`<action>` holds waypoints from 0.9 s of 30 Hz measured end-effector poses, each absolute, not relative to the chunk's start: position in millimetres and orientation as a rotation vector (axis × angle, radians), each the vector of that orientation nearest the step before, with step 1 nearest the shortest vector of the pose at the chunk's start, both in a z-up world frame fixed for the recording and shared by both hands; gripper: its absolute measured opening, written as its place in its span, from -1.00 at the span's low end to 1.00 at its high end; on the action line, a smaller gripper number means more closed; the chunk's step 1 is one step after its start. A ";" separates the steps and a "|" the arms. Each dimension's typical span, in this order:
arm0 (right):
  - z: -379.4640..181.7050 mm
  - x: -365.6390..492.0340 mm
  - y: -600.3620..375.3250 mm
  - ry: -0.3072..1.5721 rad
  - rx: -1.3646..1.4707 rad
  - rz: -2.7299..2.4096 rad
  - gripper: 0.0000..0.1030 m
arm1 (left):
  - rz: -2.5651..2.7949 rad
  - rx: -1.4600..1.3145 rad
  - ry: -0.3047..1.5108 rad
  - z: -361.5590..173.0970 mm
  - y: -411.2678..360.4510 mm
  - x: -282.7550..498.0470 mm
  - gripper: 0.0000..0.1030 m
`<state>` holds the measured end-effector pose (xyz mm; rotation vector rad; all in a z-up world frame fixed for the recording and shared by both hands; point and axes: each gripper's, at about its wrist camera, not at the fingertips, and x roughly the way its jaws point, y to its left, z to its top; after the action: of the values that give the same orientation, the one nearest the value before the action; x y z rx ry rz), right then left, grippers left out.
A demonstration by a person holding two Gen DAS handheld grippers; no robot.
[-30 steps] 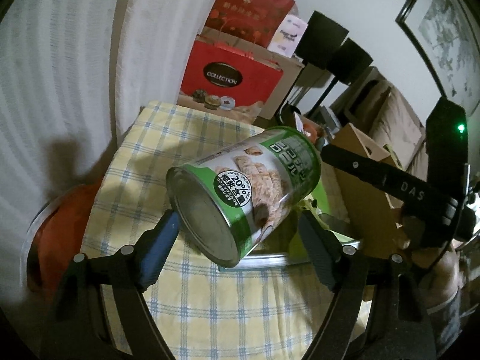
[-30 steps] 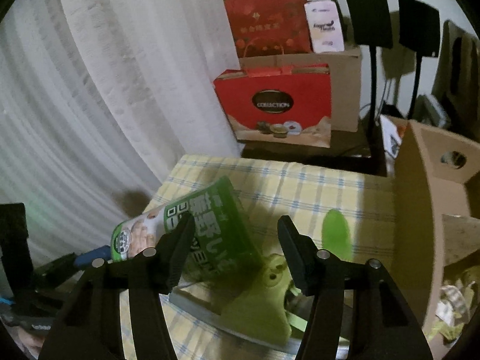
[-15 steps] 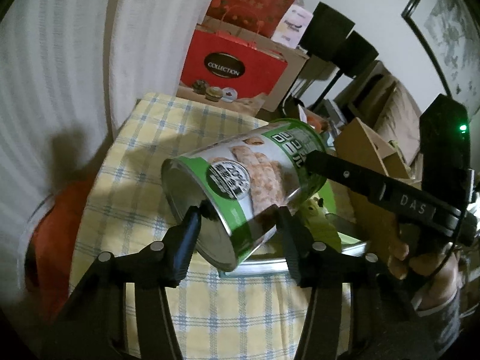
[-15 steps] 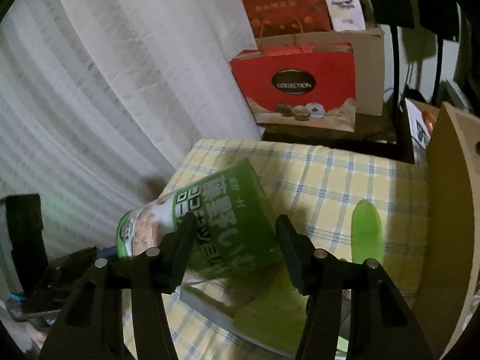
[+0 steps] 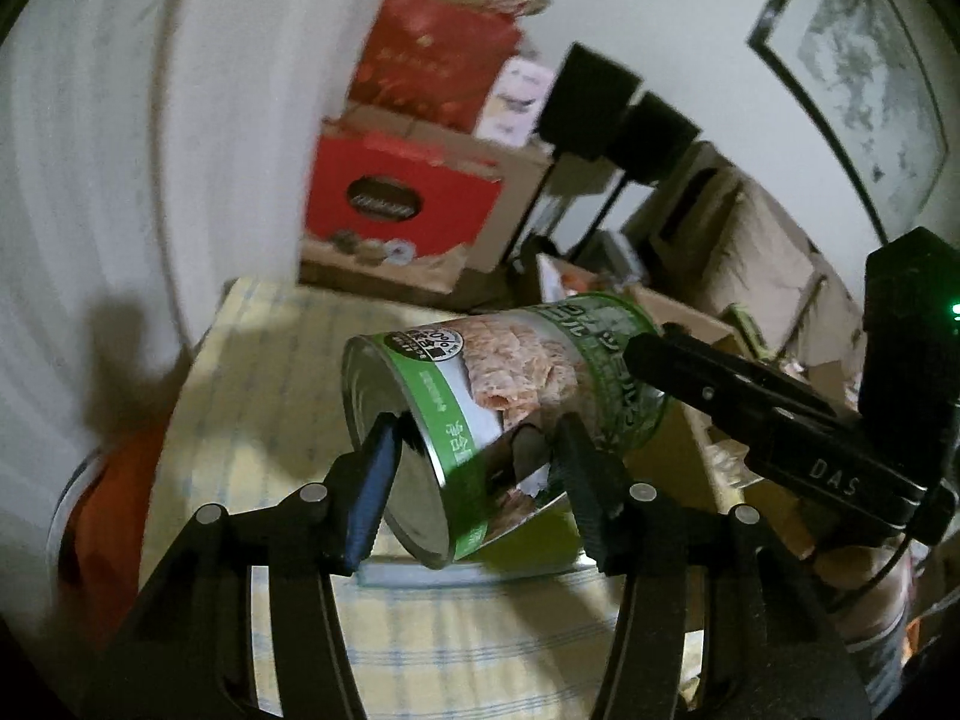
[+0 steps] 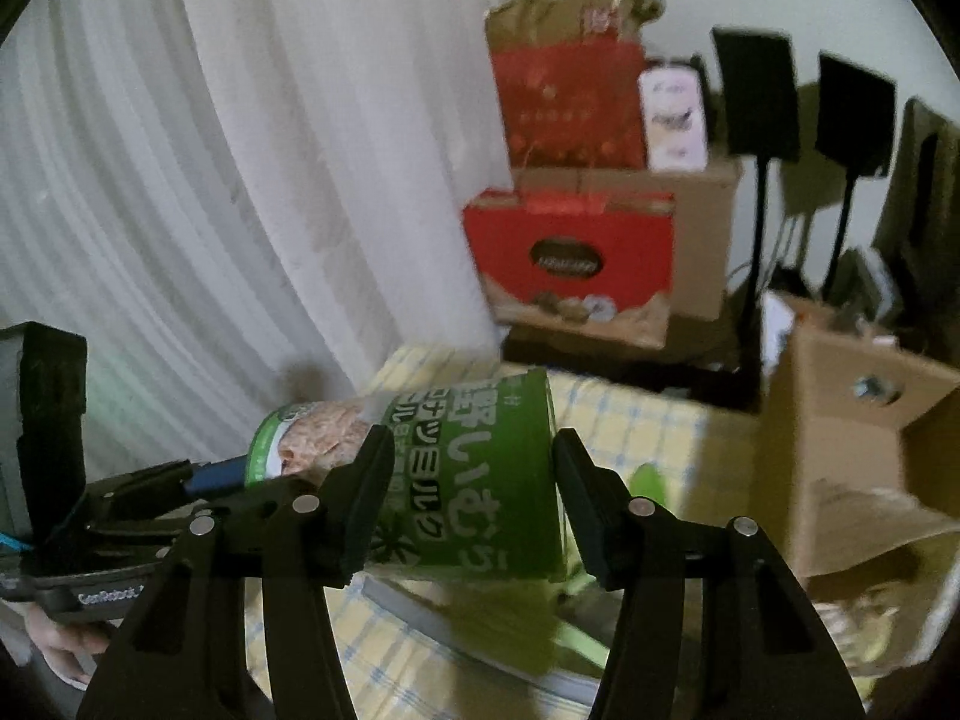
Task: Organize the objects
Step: 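Lift the can with both grippers, lower it into the box, open both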
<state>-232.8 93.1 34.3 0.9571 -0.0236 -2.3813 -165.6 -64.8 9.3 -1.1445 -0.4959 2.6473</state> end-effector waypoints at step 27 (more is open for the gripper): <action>77.3 -230.5 341.4 -0.208 1.008 -2.803 0.11 | 2.370 -1.096 -0.197 41.7 185.4 -250.1 -0.02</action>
<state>-230.5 341.4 77.3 1.0084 -0.2082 -2.8035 -250.1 185.4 41.7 -1.0958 -0.1966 2.3695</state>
